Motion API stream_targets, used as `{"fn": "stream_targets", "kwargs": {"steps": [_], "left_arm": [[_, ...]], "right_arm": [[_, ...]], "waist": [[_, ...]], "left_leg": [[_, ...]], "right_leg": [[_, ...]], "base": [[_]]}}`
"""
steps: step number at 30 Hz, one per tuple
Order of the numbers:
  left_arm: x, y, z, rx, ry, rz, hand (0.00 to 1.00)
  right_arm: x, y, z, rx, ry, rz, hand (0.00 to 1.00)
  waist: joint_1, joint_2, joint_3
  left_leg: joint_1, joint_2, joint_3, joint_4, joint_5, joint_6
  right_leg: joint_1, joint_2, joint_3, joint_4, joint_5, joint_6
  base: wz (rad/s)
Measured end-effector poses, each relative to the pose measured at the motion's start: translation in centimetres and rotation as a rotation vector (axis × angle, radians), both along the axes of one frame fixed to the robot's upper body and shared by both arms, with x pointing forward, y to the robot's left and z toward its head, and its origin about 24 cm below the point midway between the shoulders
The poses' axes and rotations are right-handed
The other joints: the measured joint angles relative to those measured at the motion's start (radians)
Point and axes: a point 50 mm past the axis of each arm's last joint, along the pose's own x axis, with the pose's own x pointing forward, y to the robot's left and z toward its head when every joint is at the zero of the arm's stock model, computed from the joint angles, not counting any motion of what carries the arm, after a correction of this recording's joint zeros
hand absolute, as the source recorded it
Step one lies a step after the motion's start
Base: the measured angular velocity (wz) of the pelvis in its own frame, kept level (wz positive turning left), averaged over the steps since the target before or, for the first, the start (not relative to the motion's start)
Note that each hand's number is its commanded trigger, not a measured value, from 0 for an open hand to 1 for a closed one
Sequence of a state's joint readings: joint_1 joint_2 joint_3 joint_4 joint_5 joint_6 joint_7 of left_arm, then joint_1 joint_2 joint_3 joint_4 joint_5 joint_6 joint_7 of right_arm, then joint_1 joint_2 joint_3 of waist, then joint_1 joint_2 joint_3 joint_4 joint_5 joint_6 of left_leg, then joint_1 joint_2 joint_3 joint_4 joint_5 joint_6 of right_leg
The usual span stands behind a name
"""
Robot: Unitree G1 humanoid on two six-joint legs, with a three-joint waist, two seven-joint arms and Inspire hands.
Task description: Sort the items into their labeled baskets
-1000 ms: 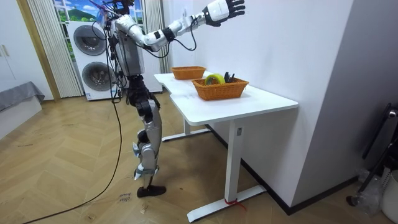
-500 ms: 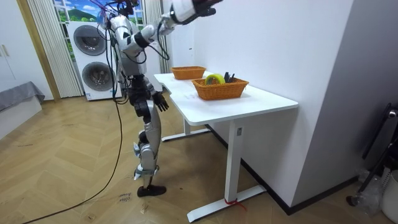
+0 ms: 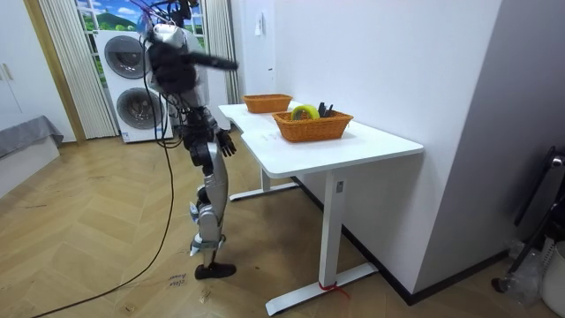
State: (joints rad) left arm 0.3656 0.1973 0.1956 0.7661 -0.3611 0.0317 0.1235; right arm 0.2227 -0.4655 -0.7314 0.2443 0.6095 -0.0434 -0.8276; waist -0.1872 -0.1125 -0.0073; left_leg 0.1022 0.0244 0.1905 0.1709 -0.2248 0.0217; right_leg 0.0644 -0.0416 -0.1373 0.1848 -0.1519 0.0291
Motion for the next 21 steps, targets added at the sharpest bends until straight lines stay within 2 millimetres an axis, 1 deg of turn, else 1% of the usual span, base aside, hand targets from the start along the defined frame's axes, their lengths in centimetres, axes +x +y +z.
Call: {"fn": "stream_targets", "kwargs": {"steps": [1,2,3,4,5,6,7,8,9,10,11,13,14,16,18,20,21], "left_arm": [[0.0,-0.1,0.0,0.003,-0.003,0.004,0.0],[0.0,-0.1,-0.1,0.002,-0.005,0.005,0.0],[0.0,-0.2,-0.1,-0.006,-0.016,0.022,0.0],[0.1,-0.3,-0.1,-0.006,-0.02,0.023,0.0],[0.1,-0.3,-0.1,-0.006,-0.022,0.023,0.0],[0.1,-0.3,-0.1,-0.005,-0.026,0.023,0.0],[0.1,-0.5,-0.2,-0.01,-0.029,0.028,0.0],[0.1,-0.7,-0.2,-0.016,-0.033,0.033,0.0],[-0.1,-1.0,-0.4,-0.03,-0.032,0.046,0.0],[-0.4,-1.4,-0.6,-0.04,-0.02,0.053,0.0],[-0.4,-1.6,-0.7,-0.045,-0.017,0.056,0.0],[-0.6,-2.1,-0.9,-0.059,-0.011,0.057,0.0],[-0.7,-2.2,-1.0,-0.062,-0.01,0.057,0.0],[-0.7,-2.8,-1.2,-0.086,-0.011,0.047,0.0],[-0.9,-3.0,-1.4,-0.105,-0.001,0.021,0.0],[-1.5,-3.1,-1.6,-0.109,0.031,-0.013,0.0],[-1.6,-3.1,-1.7,-0.112,0.048,-0.037,0.0]], "right_arm": [[-0.9,0.1,-1.1,0.037,0.011,-0.05,0.0],[-1.4,0.1,-1.7,0.054,0.02,-0.077,0.0],[-2.5,0.2,-3.2,0.09,0.053,-0.13,0.0],[-4.1,0.5,-4.9,0.137,0.1,-0.185,0.0],[-5.1,0.8,-5.8,0.165,0.126,-0.214,0.0],[-6.9,1.6,-7.7,0.236,0.162,-0.267,0.0],[-8.4,2.6,-9.6,0.314,0.192,-0.313,0.0],[-9.0,3.2,-10.5,0.352,0.205,-0.334,0.0],[-10.2,4.4,-12.4,0.427,0.251,-0.369,0.0],[-11.3,5.7,-13.9,0.497,0.285,-0.408,0.0],[-11.9,6.4,-14.6,0.533,0.295,-0.427,0.0],[-13.4,9.1,-17.0,0.667,0.334,-0.475,0.0],[-13.7,9.8,-17.5,0.695,0.356,-0.472,0.0],[-14.8,11.8,-19.3,0.8,0.431,-0.421,0.0],[-15.7,12.9,-20.2,0.866,0.464,-0.375,0.0],[-15.9,13.8,-20.9,0.919,0.506,-0.273,0.0],[-15.9,14.4,-21.4,0.948,0.57,-0.162,0.0]], "waist": [[-0.001,0.007,0.0015],[-0.002,0.009,0.0016],[-0.002,0.013,0.0016],[-0.002,0.016,0.0011],[-0.002,0.018,-0.0004],[-0.001,0.023,-0.0045],[0.0,0.026,-0.0061],[0.001,0.032,-0.007],[0.001,0.04,-0.0098],[0.001,0.05,-0.01],[0.001,0.055,-0.01],[0.0,0.065,-0.0093],[0.001,0.068,-0.0074],[0.001,0.069,-0.0062],[0.004,0.072,-0.0046],[0.007,0.073,-0.0032],[0.012,0.073,-0.0026]], "left_leg": [[-0.004,-0.001,0.0,0.0,0.0,0.0],[-0.005,-0.003,0.0,0.0,0.0,0.0],[-0.005,-0.004,-0.001,-0.003,0.0,0.0],[-0.007,-0.002,-0.006,-0.003,0.0,0.0],[-0.008,-0.002,-0.007,-0.003,0.0,0.0],[-0.013,-0.002,-0.005,-0.003,0.0,0.0],[-0.013,-0.002,-0.006,-0.005,0.0,-0.001],[-0.013,-0.002,-0.006,-0.006,0.0,-0.001],[-0.013,-0.002,-0.007,-0.009,0.0,-0.001],[-0.01,-0.002,-0.008,-0.012,0.0,-0.001],[-0.008,-0.002,-0.008,-0.014,0.0,-0.001],[0.0,-0.002,-0.007,-0.018,-0.001,-0.002],[0.0,-0.002,-0.007,-0.017,-0.001,-0.002],[-0.003,-0.007,-0.014,-0.013,-0.001,-0.002],[0.001,-0.007,-0.027,-0.012,-0.001,-0.002],[0.008,-0.006,-0.029,-0.012,-0.002,-0.001],[0.015,-0.006,-0.029,-0.016,-0.002,-0.001]], "right_leg": [[-0.003,-0.001,0.001,-0.002,0.0,0.0],[-0.004,-0.001,0.002,-0.002,0.0,0.0],[-0.004,0.0,0.003,-0.005,0.0,0.0],[-0.003,0.001,0.001,-0.007,0.0,0.0],[-0.002,0.001,-0.001,-0.01,0.0,-0.001],[-0.002,0.002,-0.002,-0.015,0.0,-0.001],[-0.004,0.003,-0.003,-0.014,0.0,-0.002],[-0.005,0.003,-0.002,-0.014,-0.001,-0.002],[-0.005,0.003,-0.003,-0.014,-0.001,-0.002],[-0.004,0.003,-0.001,-0.014,-0.001,-0.002],[-0.004,0.003,0.0,-0.014,-0.001,-0.002],[-0.002,0.003,0.003,-0.005,-0.008,-0.003],[-0.003,0.002,0.003,-0.002,-0.011,-0.003],[-0.003,-0.002,-0.002,0.001,-0.019,-0.002],[0.004,-0.005,-0.005,0.002,-0.024,0.001],[0.013,-0.006,-0.007,0.0,-0.025,0.002],[0.018,-0.006,-0.011,0.0,-0.027,0.002]], "base": [[-0.04],[-0.03],[0.0],[0.07],[0.11],[0.08],[0.04],[0.0],[0.0],[0.0],[-0.04],[-0.02],[0.0],[0.07],[0.15],[0.08],[-0.04]]}}
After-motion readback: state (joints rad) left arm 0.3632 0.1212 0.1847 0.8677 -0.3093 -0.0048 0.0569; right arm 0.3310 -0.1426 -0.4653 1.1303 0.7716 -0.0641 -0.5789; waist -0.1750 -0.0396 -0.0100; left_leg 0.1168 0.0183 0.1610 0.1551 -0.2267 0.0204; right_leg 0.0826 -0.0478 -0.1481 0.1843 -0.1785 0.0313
